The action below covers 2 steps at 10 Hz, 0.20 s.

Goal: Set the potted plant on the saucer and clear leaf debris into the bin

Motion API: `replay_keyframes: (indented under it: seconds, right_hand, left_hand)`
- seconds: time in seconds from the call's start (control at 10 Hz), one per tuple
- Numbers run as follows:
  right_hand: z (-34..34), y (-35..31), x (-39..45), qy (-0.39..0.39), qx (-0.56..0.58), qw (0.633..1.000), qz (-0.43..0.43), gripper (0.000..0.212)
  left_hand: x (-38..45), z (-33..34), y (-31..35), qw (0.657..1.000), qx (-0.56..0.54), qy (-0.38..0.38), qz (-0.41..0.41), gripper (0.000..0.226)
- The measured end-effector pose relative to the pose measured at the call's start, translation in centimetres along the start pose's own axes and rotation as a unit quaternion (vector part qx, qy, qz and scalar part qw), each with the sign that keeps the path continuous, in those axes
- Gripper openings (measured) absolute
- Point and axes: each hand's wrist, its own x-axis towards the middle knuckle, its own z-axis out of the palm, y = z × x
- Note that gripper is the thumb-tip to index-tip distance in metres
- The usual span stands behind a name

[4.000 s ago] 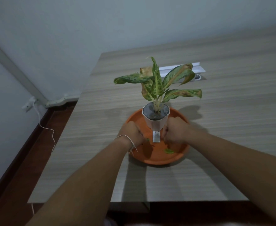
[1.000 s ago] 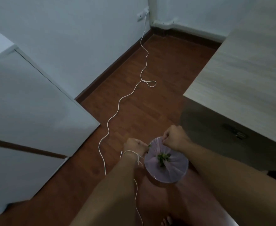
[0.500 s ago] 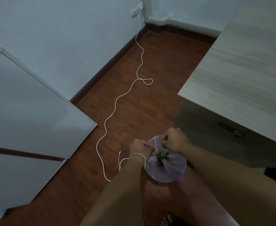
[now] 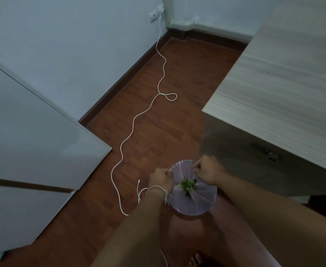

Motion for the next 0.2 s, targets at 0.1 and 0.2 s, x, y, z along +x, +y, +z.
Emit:
replay_keyframes:
  seconds: [0.1, 0.2]
  right_hand:
    - [0.02, 0.57, -0.16, 0.008, -0.017, 1.000, -0.013, 0.024]
    - [-0.28, 0.40, -0.04, 0.028, -0.016, 0.999, -0.021, 0.028]
  left_hand:
    - [-0.49, -0.30, -0.21, 1.000, 0.026, 0.003, -0.006, 0.036]
    - [-0.44, -0.69, -0.80, 0.999, 0.042, 0.021, -0.005, 0.038]
